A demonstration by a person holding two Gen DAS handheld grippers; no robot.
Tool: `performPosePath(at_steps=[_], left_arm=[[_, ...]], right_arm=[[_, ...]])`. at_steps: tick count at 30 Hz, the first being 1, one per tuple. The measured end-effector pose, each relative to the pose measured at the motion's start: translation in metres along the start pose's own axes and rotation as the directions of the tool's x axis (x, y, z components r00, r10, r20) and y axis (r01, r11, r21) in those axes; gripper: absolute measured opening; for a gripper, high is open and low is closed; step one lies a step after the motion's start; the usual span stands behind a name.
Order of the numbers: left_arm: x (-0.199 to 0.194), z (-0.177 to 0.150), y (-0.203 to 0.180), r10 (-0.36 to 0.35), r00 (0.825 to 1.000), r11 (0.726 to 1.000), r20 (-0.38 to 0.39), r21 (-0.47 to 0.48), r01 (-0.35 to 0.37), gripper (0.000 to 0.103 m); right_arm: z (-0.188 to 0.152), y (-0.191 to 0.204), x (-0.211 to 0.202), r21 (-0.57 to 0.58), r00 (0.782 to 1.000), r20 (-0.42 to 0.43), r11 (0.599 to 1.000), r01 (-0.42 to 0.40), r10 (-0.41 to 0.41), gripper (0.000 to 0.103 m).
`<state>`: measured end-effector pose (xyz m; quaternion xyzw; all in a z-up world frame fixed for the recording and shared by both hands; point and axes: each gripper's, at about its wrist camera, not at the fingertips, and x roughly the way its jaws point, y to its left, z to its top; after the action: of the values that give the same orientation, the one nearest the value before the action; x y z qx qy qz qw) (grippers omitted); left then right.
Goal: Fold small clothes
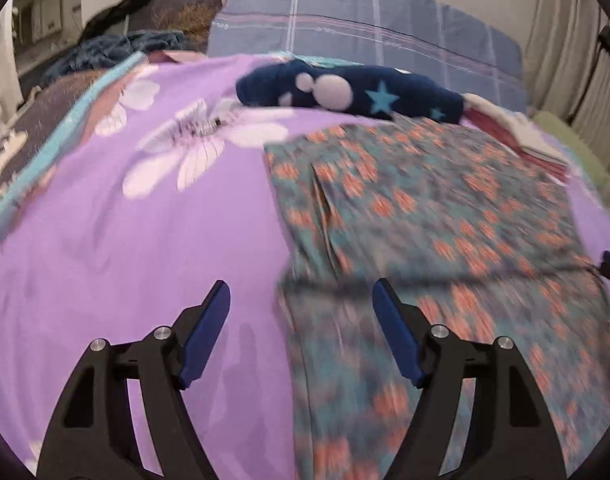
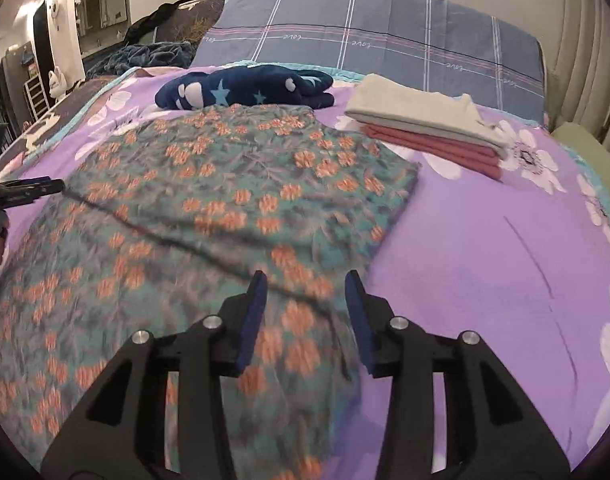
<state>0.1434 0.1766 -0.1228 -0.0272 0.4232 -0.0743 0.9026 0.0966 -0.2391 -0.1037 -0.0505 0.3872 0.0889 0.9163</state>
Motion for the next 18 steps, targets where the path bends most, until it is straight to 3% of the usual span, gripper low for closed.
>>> performPosePath(at_steps=[3,5,7,9,14,18], left_arm=[[-0.013,-0.032,-0.004,-0.068,0.996,0.997,-0.064,0.027,0.070,0.075],[-0.022,-0.052,-0.012,-0.059,0.996,0.994,-0.067,0.089,0.065,0.074],[-0.033,-0.067,-0.015,-0.075,0.995,0.990,-0.063,0.114,0.082,0.072],[-0.042,-0.077,-0.012,-0.091,0.994,0.991,-0.062,0.097,0.097,0.066],[-0.059,-0.092,-0.003,-0.131,0.989,0.990,-0.072,0.050,0.135,0.041],[-0.072,-0.110,-0.005,-0.158,0.984,0.985,-0.077,0.059,0.163,0.036]], right_arm=[[-0.017,-0.013,-0.006,0.076,0.999,-0.034,0.997,-0.032,0.035,0.041],[-0.032,-0.020,-0.012,0.138,0.997,-0.056,0.989,-0.049,0.057,0.041],[-0.046,-0.028,-0.015,0.194,0.994,-0.068,0.979,-0.066,0.081,0.030],[-0.062,-0.030,-0.021,0.239,0.991,-0.078,0.967,-0.086,0.108,0.022],[-0.090,-0.032,-0.040,0.292,0.986,-0.068,0.948,-0.128,0.154,0.022],[-0.110,-0.034,-0.054,0.329,0.982,-0.059,0.932,-0.149,0.178,0.022]])
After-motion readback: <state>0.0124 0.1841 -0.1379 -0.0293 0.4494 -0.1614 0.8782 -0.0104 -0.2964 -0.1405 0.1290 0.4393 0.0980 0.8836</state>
